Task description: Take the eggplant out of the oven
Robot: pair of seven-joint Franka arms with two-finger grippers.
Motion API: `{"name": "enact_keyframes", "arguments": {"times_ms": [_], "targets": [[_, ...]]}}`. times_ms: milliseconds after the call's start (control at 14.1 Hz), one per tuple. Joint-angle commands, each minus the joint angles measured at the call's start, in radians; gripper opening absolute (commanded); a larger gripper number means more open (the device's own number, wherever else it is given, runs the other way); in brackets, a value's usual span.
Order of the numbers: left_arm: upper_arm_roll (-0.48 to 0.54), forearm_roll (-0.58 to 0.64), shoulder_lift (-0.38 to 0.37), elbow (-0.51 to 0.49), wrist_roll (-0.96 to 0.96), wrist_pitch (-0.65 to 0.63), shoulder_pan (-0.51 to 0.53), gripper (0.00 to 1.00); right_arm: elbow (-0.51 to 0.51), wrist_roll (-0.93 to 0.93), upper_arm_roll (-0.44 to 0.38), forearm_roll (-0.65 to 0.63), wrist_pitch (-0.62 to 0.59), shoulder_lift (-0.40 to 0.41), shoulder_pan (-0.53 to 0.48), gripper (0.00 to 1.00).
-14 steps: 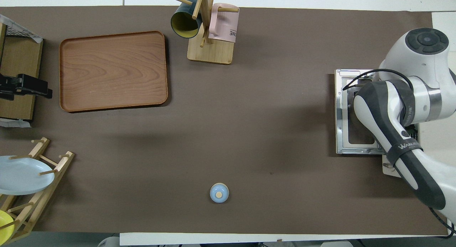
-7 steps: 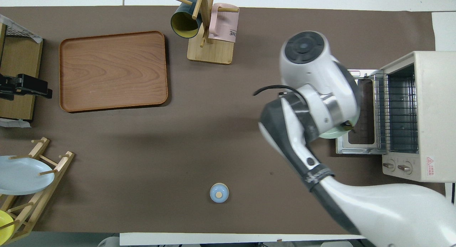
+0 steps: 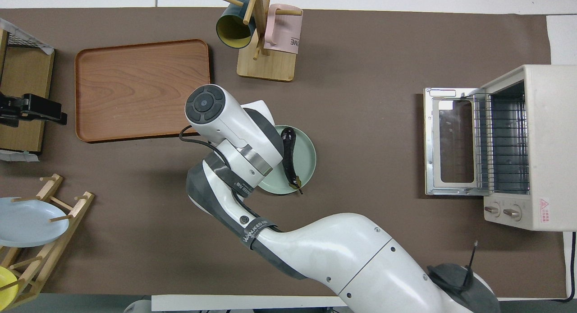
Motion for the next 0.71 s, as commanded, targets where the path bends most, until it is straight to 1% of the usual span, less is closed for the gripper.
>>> {"name": "enact_keyframes", "arguments": {"times_ms": [0, 71, 142, 213, 283, 354, 425, 496, 567, 638], "targets": [[0.003, -0.01, 0.0, 0.001, 0.004, 0.008, -0.002, 1.0, 0.054, 0.077, 0.018, 0.085, 0.047, 0.015, -0.04, 0.48], [-0.009, -0.005, 0.003, 0.007, -0.034, 0.019, -0.012, 1.0, 0.054, 0.072, 0.019, 0.084, 0.045, -0.009, -0.081, 0.53], [-0.014, -0.007, -0.017, -0.051, -0.123, 0.042, -0.043, 1.0, 0.052, 0.06, 0.024, 0.093, 0.042, -0.048, -0.112, 0.55], [-0.023, -0.005, -0.073, -0.164, -0.212, 0.147, -0.086, 1.0, 0.035, 0.022, 0.024, 0.087, 0.033, -0.086, -0.127, 0.59], [-0.037, -0.007, -0.121, -0.297, -0.269, 0.306, -0.123, 1.0, -0.016, -0.059, 0.022, 0.084, -0.001, -0.141, -0.159, 0.64], [-0.111, -0.01, -0.124, -0.395, -0.33, 0.455, -0.144, 1.0, -0.085, -0.159, 0.022, 0.084, -0.013, -0.204, -0.198, 0.76], [-0.205, -0.01, -0.105, -0.413, -0.407, 0.509, -0.134, 1.0, -0.17, -0.239, 0.022, 0.084, -0.01, -0.264, -0.23, 0.97], [-0.236, -0.01, -0.074, -0.409, -0.432, 0.513, -0.131, 1.0, -0.249, -0.353, 0.022, 0.084, 0.005, -0.328, -0.264, 0.99], [-0.236, -0.01, -0.069, -0.407, -0.43, 0.51, -0.131, 1.0, -0.306, -0.461, 0.019, 0.083, -0.006, -0.371, -0.297, 0.97], [-0.238, -0.01, -0.069, -0.409, -0.43, 0.514, -0.129, 1.0, -0.39, -0.568, 0.019, 0.083, -0.007, -0.416, -0.357, 0.83]]}}
